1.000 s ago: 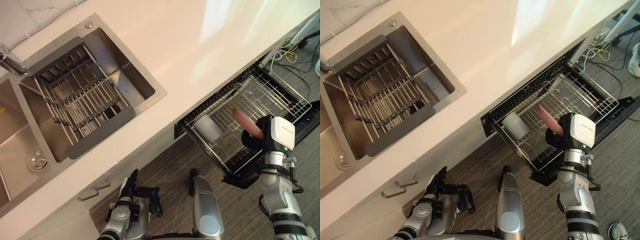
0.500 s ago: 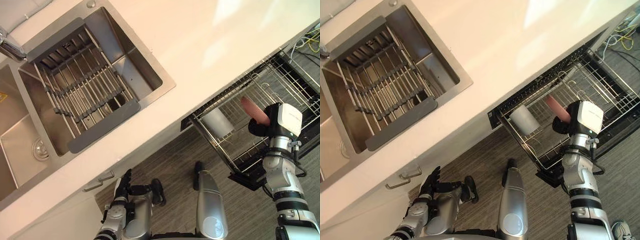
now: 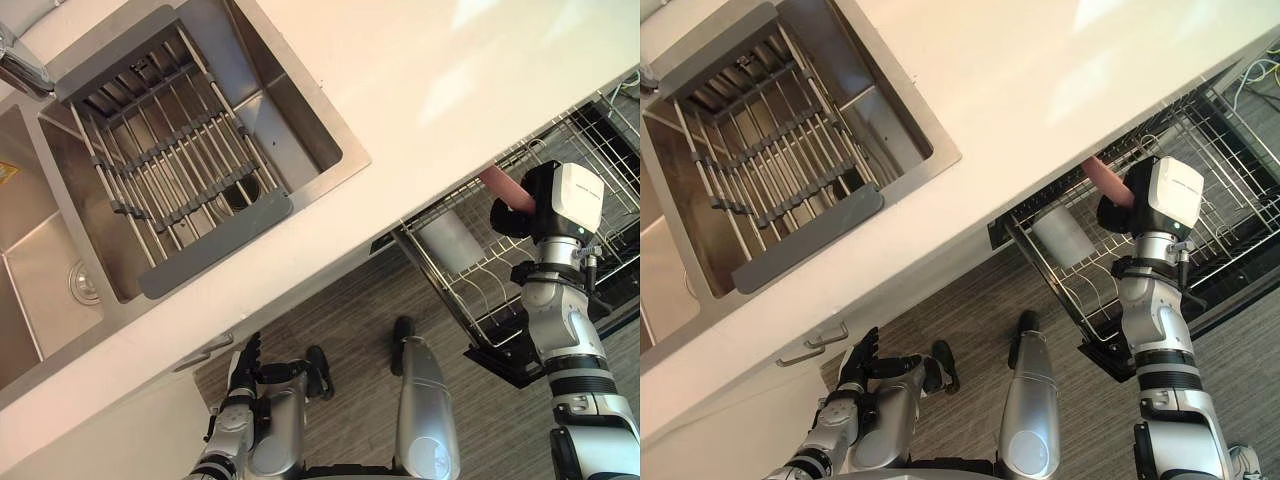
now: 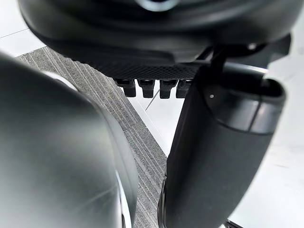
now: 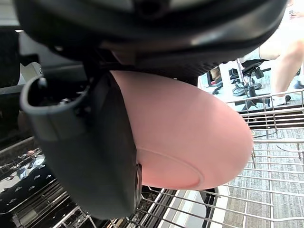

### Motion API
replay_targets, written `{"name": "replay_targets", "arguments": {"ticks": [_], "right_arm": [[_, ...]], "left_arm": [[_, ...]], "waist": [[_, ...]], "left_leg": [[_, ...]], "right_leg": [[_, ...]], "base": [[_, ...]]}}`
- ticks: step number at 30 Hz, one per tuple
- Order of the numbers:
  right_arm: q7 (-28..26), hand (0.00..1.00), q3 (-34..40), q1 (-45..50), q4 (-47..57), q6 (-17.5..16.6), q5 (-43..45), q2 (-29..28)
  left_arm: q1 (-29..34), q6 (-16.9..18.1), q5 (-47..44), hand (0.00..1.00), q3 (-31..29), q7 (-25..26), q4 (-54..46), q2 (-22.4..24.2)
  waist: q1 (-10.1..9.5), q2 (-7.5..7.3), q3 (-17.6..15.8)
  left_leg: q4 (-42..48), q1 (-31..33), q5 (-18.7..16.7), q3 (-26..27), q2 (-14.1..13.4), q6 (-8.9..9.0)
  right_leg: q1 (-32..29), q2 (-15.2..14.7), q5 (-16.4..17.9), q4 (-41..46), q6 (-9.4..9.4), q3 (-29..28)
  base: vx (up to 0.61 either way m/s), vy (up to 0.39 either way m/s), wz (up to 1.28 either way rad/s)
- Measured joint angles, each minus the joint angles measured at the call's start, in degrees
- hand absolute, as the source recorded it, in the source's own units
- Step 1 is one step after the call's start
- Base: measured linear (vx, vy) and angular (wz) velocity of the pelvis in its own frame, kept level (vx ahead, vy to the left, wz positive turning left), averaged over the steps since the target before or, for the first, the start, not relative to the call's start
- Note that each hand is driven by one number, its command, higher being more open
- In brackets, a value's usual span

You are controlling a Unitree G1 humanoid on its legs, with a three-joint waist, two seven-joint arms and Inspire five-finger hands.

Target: Walk over to the sink, pick up the cup, carry it to the dishwasher, place the cup inside the dishwasher, then close the dishwasher door

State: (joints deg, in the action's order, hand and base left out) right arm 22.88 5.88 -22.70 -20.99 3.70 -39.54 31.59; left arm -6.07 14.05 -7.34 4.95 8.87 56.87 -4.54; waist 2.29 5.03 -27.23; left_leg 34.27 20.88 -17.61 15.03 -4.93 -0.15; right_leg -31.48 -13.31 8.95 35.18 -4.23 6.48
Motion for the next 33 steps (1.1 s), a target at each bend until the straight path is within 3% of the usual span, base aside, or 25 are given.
{"name": "replay_targets", "arguments": {"ticks": [15, 33], "right_arm": [[0.90, 0.00, 3.27, 0.73, 1.31, 1.88, 0.07, -0.28], [1.38, 0.00, 5.56, -1.84, 2.07, 3.63, 4.51, -0.32]], "left_arm": [[0.01, -0.27, 0.10, 1.00, -0.13, 0.68, -0.47, 0.07], [-0.10, 0.04, -0.69, 1.00, -2.39, 1.25, -2.98, -0.01]], "waist": [[-0.24, 0.00, 0.00], [-1.66, -0.60, -0.37]], "left_leg": [[0.46, -0.07, 0.37, 2.55, -1.30, 0.10], [3.99, 5.27, -0.19, 4.54, -3.69, 0.16]], "right_leg": [[-0.05, -0.56, 0.11, 1.03, 0.18, 0.46], [-5.97, 0.18, 0.38, 3.83, 1.20, 0.06]], "base": [[-0.02, -0.007, 0.03], [-0.01, -0.015, -0.01]]}}
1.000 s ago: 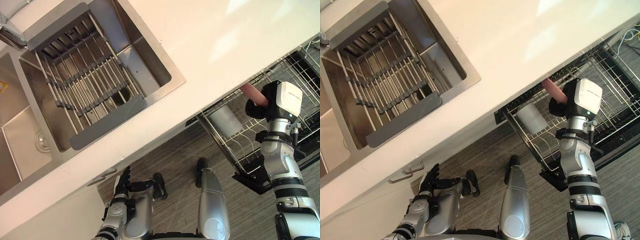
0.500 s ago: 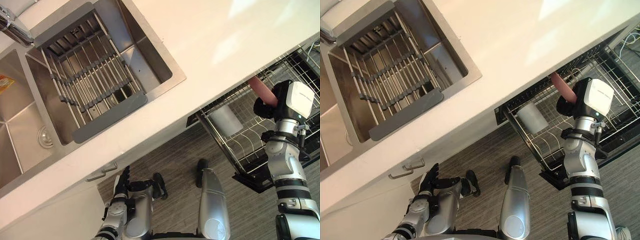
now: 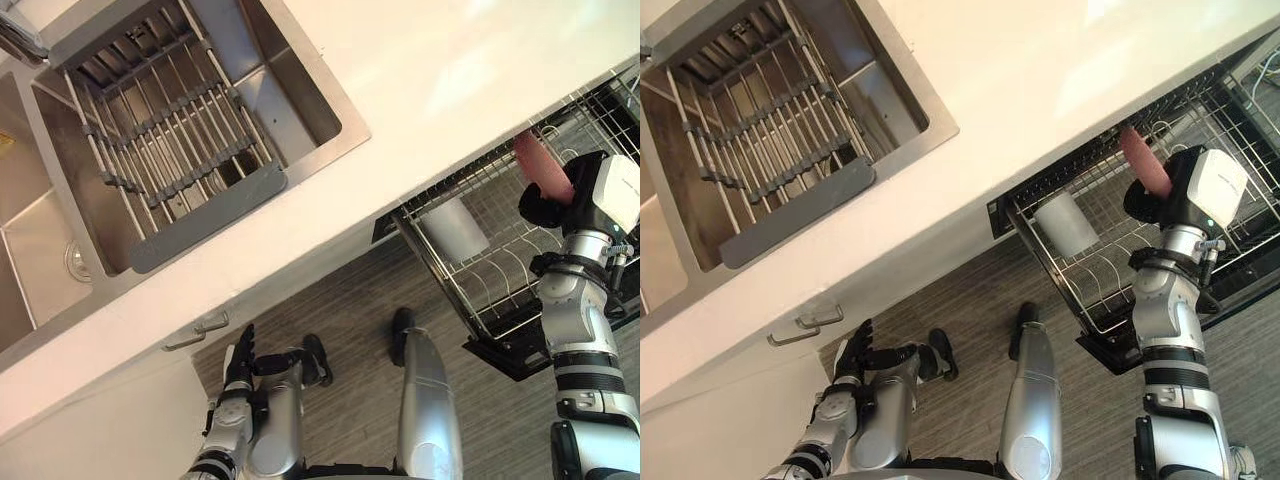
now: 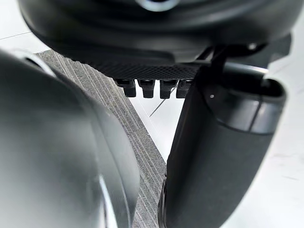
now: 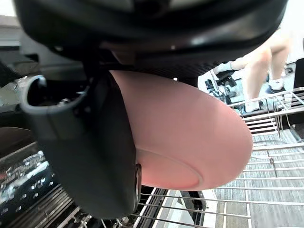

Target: Walk over to the sink, pick up the cup, carry it to the dishwasher, place the cup inside the dishwasher, then close the dishwasher door

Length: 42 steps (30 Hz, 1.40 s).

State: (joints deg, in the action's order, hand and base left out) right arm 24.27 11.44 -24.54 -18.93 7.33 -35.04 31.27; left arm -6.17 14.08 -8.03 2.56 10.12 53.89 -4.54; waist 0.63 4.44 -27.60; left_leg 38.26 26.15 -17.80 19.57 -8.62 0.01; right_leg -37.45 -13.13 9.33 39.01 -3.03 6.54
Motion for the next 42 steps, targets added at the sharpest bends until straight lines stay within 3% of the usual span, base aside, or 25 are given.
{"name": "replay_targets", "arguments": {"ticks": [18, 19, 25, 33, 42], "right_arm": [[-1.80, 0.00, -3.04, -8.94, -12.83, -0.16, 8.61, 0.01], [-1.85, 1.00, -3.05, -9.47, -13.58, -0.25, 8.82, 0.01], [-2.87, 1.00, -5.62, -11.88, -16.96, -0.88, 8.95, -0.20], [-3.39, 1.00, -6.14, -12.87, -18.47, -0.93, 8.96, -2.34], [-4.49, 1.00, -7.33, -5.28, -10.12, -0.85, 8.86, -6.62]], "left_arm": [[-0.46, 0.08, -1.53, 1.00, -2.11, -0.06, 0.19, -0.03], [-0.46, 0.08, -1.54, 1.00, -2.22, -0.06, 0.23, -0.05], [-0.48, 0.09, -1.55, 1.00, -2.80, -0.06, 0.33, -0.55], [-0.67, -0.07, -1.52, 1.00, -3.99, -0.07, 0.54, -0.31], [-0.73, -0.83, -1.45, 1.00, -4.02, -0.03, 0.91, -0.35]], "waist": [[-0.53, -0.78, -0.23], [-0.53, -0.87, -0.22], [-0.54, -2.05, -0.17], [-0.63, -2.17, -0.13], [-0.83, -2.50, -0.03]], "left_leg": [[0.58, 0.70, 0.05, 0.15, -0.13, -0.05], [0.58, 0.68, 0.05, 0.15, -0.13, -0.05], [-0.08, 0.41, 0.05, 0.17, -0.15, -0.05], [-0.35, 0.38, 0.12, 0.27, -0.43, -0.05], [-0.97, -1.62, 0.28, 0.10, -0.60, 0.05]], "right_leg": [[-0.54, 0.11, -0.05, -0.02, -0.02, -0.22], [-0.53, 0.12, -0.06, -0.02, -0.03, -0.22], [-0.53, 0.38, -0.51, -0.51, 0.28, -0.24], [-0.46, 1.00, -1.52, -1.39, 0.56, -0.35], [1.76, 1.20, -1.55, -2.06, 0.61, 0.07]], "base": [[0.02, 0.003, -0.01], [0.00, 0.000, 0.00], [0.00, 0.000, 0.00], [0.00, -0.002, -0.02], [0.00, 0.000, 0.00]]}}
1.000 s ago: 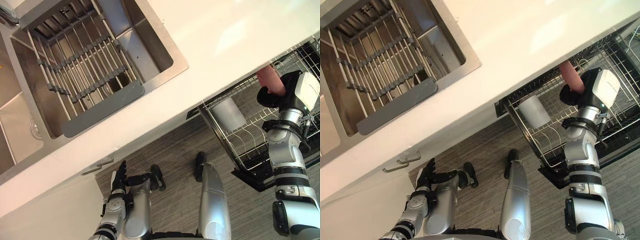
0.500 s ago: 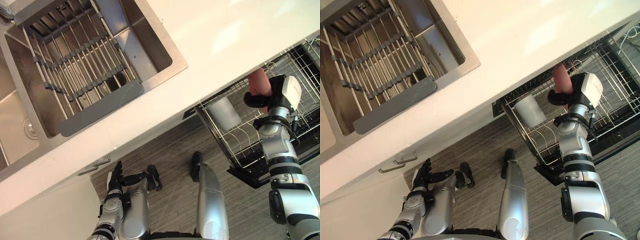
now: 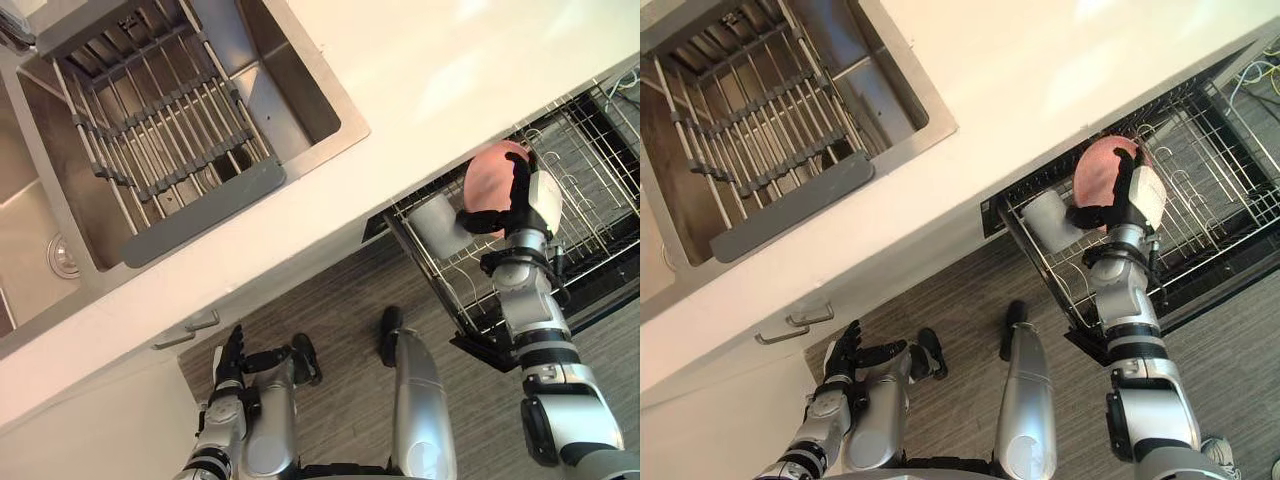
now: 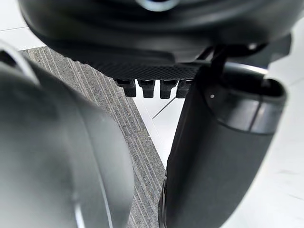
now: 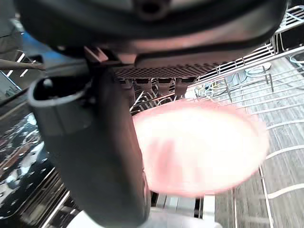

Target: Walk over to the sink, pick up the cup, carry it to the dishwasher, place the cup inside the dishwasher, then close the dishwasher door

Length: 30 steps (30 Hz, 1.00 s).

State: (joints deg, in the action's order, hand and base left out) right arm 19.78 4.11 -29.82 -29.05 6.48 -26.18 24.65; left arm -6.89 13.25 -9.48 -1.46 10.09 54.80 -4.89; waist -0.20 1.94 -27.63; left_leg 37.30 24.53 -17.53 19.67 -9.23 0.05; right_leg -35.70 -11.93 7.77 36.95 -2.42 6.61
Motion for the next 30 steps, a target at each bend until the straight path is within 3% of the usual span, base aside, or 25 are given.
{"name": "replay_targets", "arguments": {"ticks": [12, 19, 26, 30], "right_arm": [[-0.61, 1.00, -0.01, 12.39, 8.71, -0.22, -1.03, -5.15], [-1.09, 1.00, 0.06, 22.12, 19.07, -1.35, -4.52, -7.09], [-1.06, 1.00, 2.70, 32.17, 32.86, -5.47, -6.01, -7.14], [-0.86, 1.00, 7.23, 37.77, 40.48, -9.47, -5.92, -8.73]], "left_arm": [[0.05, -0.88, 1.66, 1.00, 0.25, -0.06, 0.79, -0.24], [0.12, -1.67, 2.77, 1.00, 0.39, -0.14, 1.87, -0.87], [1.52, -1.87, 3.94, 1.00, 0.83, -0.49, 1.83, -1.83], [2.49, -2.12, 5.14, 1.00, 1.52, -0.70, 2.14, -2.17]], "waist": [[-0.30, -1.21, 0.55], [0.46, -2.18, 0.95], [1.71, -3.37, 0.88], [3.01, -4.17, 1.44]], "left_leg": [[-2.20, -4.44, 0.65, -0.19, 0.50, 0.23], [-3.74, -6.74, 1.21, -1.49, 1.04, 0.46], [-6.15, -10.88, 1.30, -2.69, 2.58, 0.41], [-8.30, -13.80, 1.35, -3.45, 3.22, 0.40]], "right_leg": [[4.40, -0.09, 0.04, -1.23, -0.05, 0.48], [7.25, 0.03, 0.01, -2.46, -0.01, 1.44], [11.11, 0.40, -0.22, -4.46, -0.40, 1.27], [14.19, 0.71, -0.55, -6.72, -0.93, 1.30]], "base": [[0.00, 0.000, 0.00], [0.00, -0.012, 0.05], [0.03, 0.007, -0.05], [0.06, 0.015, -0.04]]}}
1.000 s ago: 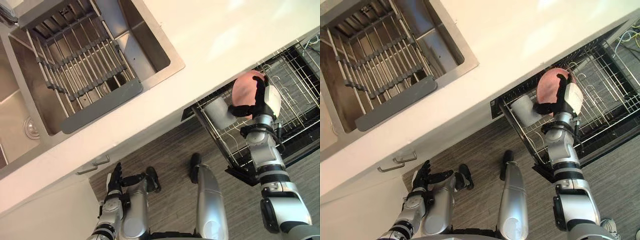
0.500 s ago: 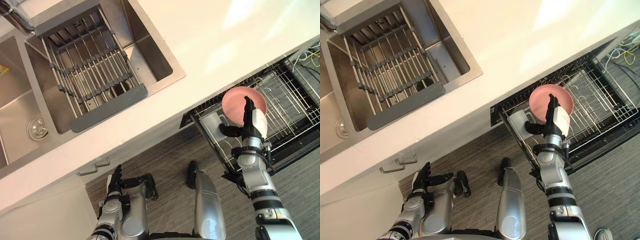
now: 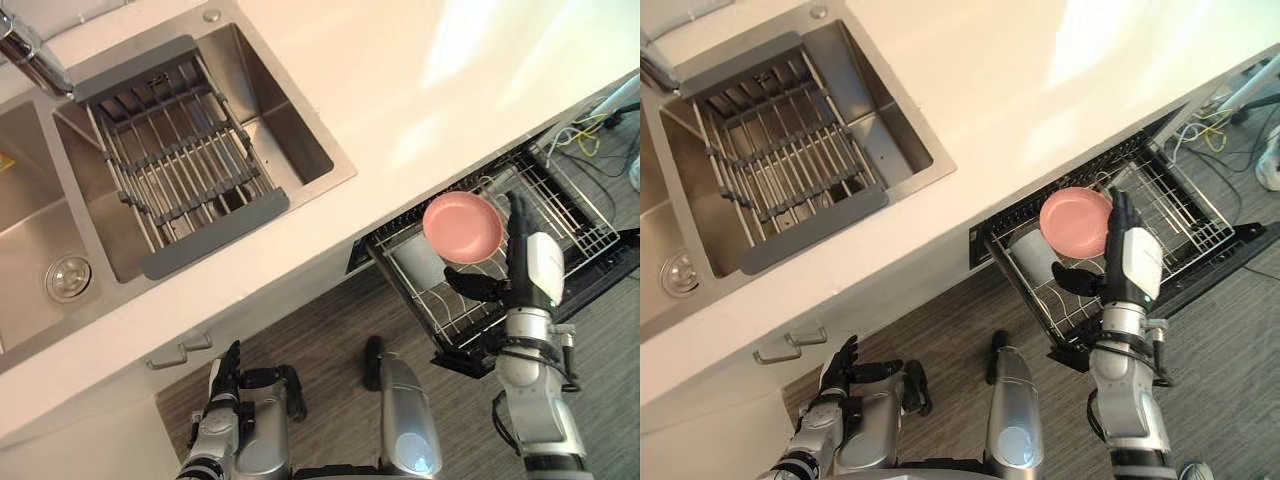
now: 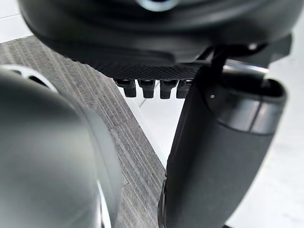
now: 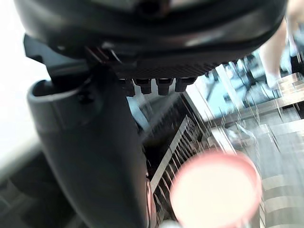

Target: Walk over to the sink, pick up the cup, carry it to the dishwasher, place the cup inside the dishwasher, then close the dishwasher door

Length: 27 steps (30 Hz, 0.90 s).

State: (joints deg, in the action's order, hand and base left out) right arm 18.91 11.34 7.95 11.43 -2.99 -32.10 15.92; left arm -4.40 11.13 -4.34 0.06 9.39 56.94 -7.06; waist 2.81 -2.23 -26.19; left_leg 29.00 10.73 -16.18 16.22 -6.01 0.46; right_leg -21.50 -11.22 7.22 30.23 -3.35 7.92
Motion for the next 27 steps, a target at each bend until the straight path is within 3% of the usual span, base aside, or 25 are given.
{"name": "replay_targets", "arguments": {"ticks": [3, 8, 13, 15, 21, 27], "right_arm": [[-0.02, 1.00, 2.60, 3.94, 2.59, -2.55, 3.87, -1.37], [-1.53, 1.00, 8.98, 7.40, 3.31, -6.79, 15.94, -8.57], [-2.19, 1.00, 19.60, 10.87, 1.49, -8.08, 30.85, -15.45], [-2.41, 1.00, 22.18, 11.83, -2.15, -9.26, 39.87, -17.78], [-4.13, 1.00, 22.00, 16.87, -10.36, -9.67, 56.28, -21.15], [-5.76, 1.00, 21.02, 17.54, -22.77, -9.70, 60.96, -21.42]], "left_arm": [[1.01, -0.09, 0.84, 1.00, 0.38, -0.13, 0.45, -0.19], [3.24, -0.77, 1.12, 1.00, 0.34, -1.11, 2.21, 0.33], [6.06, -0.93, 1.09, 1.00, 0.24, -1.97, 2.23, 1.16], [7.65, -2.47, 1.06, 1.00, -1.02, -2.23, 2.45, 1.30], [10.04, -3.81, 0.83, 1.00, -5.55, -3.03, 2.17, 3.28], [11.52, -4.08, -0.29, 1.00, -8.78, -3.20, 1.66, 4.47]], "waist": [[0.60, -0.56, 2.51], [1.45, -0.46, 7.38], [2.43, -0.42, 11.88], [2.84, -0.14, 13.93], [2.63, 1.36, 16.76], [2.07, 1.55, 18.73]], "left_leg": [[-2.03, -0.97, 0.40, 0.15, 0.19, -0.01], [-8.51, -5.80, 1.77, -1.51, 1.45, -0.14], [-14.73, -10.95, 4.66, -1.33, 2.73, 0.30], [-17.11, -13.26, 5.02, -0.06, 2.91, 0.42], [-19.30, -16.88, 5.13, 2.15, 2.76, 0.63], [-20.51, -19.46, 5.28, 3.97, 1.60, 1.19]], "right_leg": [[1.20, 0.33, -0.61, -2.38, -0.35, 0.11], [5.60, 1.72, -3.00, -9.47, -1.36, -0.76], [10.66, 2.03, -4.72, -15.94, -2.35, -1.15], [12.17, 2.37, -4.91, -17.61, -2.63, -1.71], [14.53, 3.17, -4.99, -19.15, -2.78, -3.10], [15.90, 4.30, -5.01, -19.15, -2.14, -3.76]], "base": [[0.08, 0.028, -0.02], [0.13, 0.054, -0.22], [0.15, 0.060, -0.09], [0.12, 0.051, -0.21], [0.05, 0.039, -0.18], [-0.05, -0.012, -0.10]]}}
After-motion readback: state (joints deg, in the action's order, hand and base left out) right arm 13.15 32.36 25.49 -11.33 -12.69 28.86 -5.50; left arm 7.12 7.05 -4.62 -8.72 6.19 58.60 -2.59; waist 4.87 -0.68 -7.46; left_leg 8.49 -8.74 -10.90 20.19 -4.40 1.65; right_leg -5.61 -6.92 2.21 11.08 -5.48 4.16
